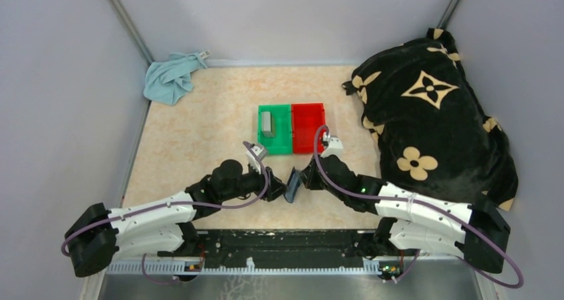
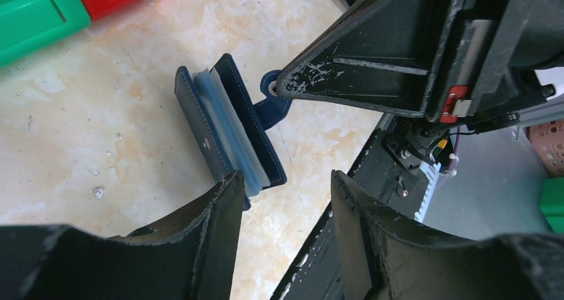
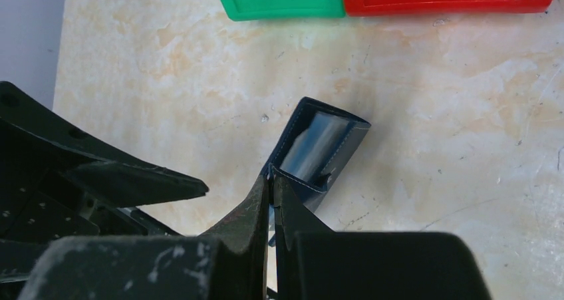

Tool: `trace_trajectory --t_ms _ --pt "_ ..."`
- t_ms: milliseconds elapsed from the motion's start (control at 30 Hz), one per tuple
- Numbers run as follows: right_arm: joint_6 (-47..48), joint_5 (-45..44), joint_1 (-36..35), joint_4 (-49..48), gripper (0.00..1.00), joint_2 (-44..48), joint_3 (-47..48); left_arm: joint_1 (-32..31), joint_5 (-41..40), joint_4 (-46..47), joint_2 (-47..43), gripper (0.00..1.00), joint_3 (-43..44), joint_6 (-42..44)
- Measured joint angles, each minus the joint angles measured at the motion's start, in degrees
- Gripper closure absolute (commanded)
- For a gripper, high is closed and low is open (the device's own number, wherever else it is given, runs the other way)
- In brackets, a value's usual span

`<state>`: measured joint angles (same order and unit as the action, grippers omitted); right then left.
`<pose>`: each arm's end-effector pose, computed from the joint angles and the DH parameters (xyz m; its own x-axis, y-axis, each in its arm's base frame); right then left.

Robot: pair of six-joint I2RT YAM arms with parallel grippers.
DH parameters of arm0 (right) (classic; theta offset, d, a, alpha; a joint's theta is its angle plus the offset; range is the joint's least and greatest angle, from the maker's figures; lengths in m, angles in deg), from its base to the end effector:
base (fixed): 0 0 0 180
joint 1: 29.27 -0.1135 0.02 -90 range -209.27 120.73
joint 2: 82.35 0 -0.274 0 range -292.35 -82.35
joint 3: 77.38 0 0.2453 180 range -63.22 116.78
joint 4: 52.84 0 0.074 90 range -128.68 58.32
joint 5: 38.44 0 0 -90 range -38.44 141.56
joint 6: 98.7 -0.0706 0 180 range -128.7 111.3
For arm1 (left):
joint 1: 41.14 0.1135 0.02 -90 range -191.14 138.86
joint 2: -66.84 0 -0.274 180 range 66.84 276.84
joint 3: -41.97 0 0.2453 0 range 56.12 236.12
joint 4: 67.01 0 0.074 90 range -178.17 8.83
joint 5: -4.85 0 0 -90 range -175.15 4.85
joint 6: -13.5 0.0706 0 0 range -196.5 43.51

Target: Take the credit cards out of the card holder

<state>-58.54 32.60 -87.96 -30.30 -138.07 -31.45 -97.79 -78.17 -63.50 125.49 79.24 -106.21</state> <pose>0.1372 0.1815 0.2229 -0.6877 0.2602 -0.6777 -0.2167 0.8174 0.5337 0.1264 -0.2077 0.2139 -0.5890 0.0001 -0.8082 0.6918 0.5171 -0.5041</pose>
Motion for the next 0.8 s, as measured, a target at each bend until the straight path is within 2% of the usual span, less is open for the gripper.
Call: trace_trajectory --t_ms 300,467,667,800 --pt "0.79 1.11 2.67 -0.11 1.0 -0.44 0.09 0.0 -2.73 -1.18 -5.42 0.42 -0.24 0.44" --pt "-1.9 1.25 4.92 1.14 1.0 1.05 -2.82 0.0 -3.02 -1.4 -4.63 0.42 -0.24 0.46" --pt "-4.96 1.79 10.6 5.79 1.0 7.78 -8.39 0.0 -2.93 -1.36 -2.01 0.43 -0.24 0.44" --pt "-5.4 2.47 12.96 8.07 1.0 6.84 -8.63 0.0 -2.91 -1.36 -0.92 0.44 -0.24 0.42"
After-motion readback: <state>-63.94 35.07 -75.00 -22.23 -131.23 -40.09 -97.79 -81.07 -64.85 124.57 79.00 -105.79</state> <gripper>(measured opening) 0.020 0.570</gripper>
